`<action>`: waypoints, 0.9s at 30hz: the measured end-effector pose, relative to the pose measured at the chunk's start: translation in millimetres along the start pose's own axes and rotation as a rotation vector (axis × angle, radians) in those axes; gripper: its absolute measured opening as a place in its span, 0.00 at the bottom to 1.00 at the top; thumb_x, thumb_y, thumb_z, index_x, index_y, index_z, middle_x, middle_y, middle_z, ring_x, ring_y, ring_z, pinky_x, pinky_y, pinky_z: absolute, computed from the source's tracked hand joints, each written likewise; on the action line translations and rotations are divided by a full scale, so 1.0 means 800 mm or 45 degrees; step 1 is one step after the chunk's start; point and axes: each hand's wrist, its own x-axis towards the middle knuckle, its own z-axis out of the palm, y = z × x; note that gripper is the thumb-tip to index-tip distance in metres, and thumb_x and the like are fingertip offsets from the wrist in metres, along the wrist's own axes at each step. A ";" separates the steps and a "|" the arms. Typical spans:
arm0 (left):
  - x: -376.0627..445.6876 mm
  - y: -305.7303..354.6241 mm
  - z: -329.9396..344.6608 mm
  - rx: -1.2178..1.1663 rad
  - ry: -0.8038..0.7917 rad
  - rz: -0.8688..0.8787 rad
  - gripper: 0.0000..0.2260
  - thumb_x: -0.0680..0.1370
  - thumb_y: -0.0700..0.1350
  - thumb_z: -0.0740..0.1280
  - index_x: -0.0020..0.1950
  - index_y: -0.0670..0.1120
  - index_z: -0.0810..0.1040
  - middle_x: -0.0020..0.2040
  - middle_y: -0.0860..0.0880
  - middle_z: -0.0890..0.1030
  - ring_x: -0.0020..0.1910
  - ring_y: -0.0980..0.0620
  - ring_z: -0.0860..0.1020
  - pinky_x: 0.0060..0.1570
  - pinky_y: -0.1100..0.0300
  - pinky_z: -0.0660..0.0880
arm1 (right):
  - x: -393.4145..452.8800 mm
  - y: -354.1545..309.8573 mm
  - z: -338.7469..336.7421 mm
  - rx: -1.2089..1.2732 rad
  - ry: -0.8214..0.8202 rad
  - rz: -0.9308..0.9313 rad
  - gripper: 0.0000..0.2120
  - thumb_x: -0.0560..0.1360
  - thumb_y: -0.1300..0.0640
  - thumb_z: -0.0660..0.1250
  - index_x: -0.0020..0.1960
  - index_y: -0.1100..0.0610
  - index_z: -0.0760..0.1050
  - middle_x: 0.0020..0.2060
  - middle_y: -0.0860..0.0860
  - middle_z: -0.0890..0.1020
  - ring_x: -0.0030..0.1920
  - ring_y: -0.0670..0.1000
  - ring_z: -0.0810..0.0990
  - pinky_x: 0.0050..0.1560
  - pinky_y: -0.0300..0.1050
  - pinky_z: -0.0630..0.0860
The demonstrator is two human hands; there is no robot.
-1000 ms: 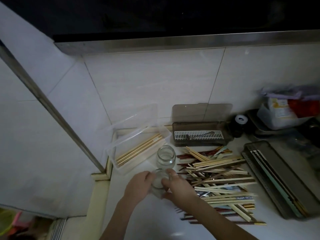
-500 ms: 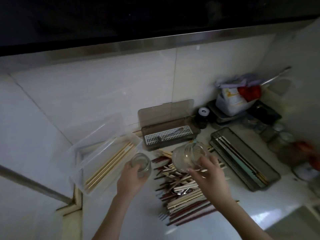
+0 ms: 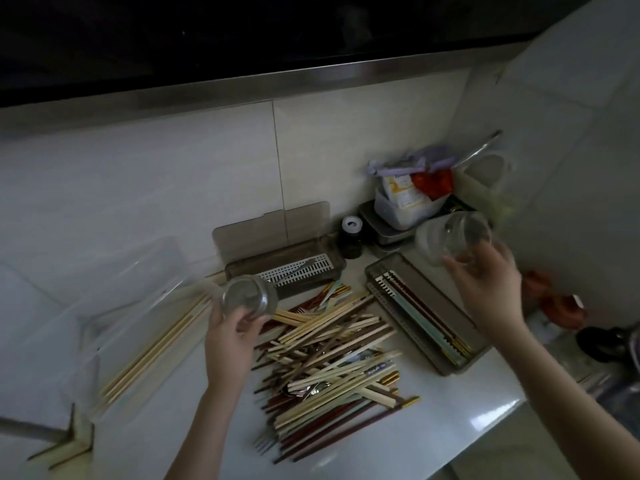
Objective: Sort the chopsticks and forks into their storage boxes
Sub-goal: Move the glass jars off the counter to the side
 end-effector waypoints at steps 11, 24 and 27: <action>-0.015 0.132 0.145 -0.173 -0.340 0.062 0.06 0.70 0.49 0.72 0.45 0.49 0.80 0.58 0.55 0.75 0.46 0.66 0.77 0.45 0.73 0.75 | 0.178 0.107 -0.069 -0.446 -0.620 -0.021 0.08 0.69 0.56 0.74 0.44 0.53 0.75 0.40 0.50 0.76 0.47 0.55 0.78 0.44 0.40 0.65; -0.024 0.178 0.232 -0.106 -0.540 0.109 0.09 0.70 0.52 0.72 0.44 0.49 0.80 0.58 0.55 0.74 0.43 0.64 0.78 0.46 0.67 0.78 | 0.189 0.196 -0.016 -1.023 -0.722 -0.370 0.07 0.73 0.42 0.64 0.49 0.42 0.75 0.53 0.43 0.78 0.58 0.50 0.72 0.56 0.50 0.63; -0.025 0.183 0.239 -0.055 -0.566 0.118 0.09 0.70 0.53 0.72 0.42 0.50 0.78 0.59 0.55 0.73 0.42 0.64 0.77 0.46 0.68 0.77 | 0.185 0.209 -0.001 -1.077 -0.745 -0.342 0.09 0.74 0.42 0.63 0.52 0.41 0.75 0.56 0.44 0.78 0.62 0.52 0.67 0.59 0.52 0.60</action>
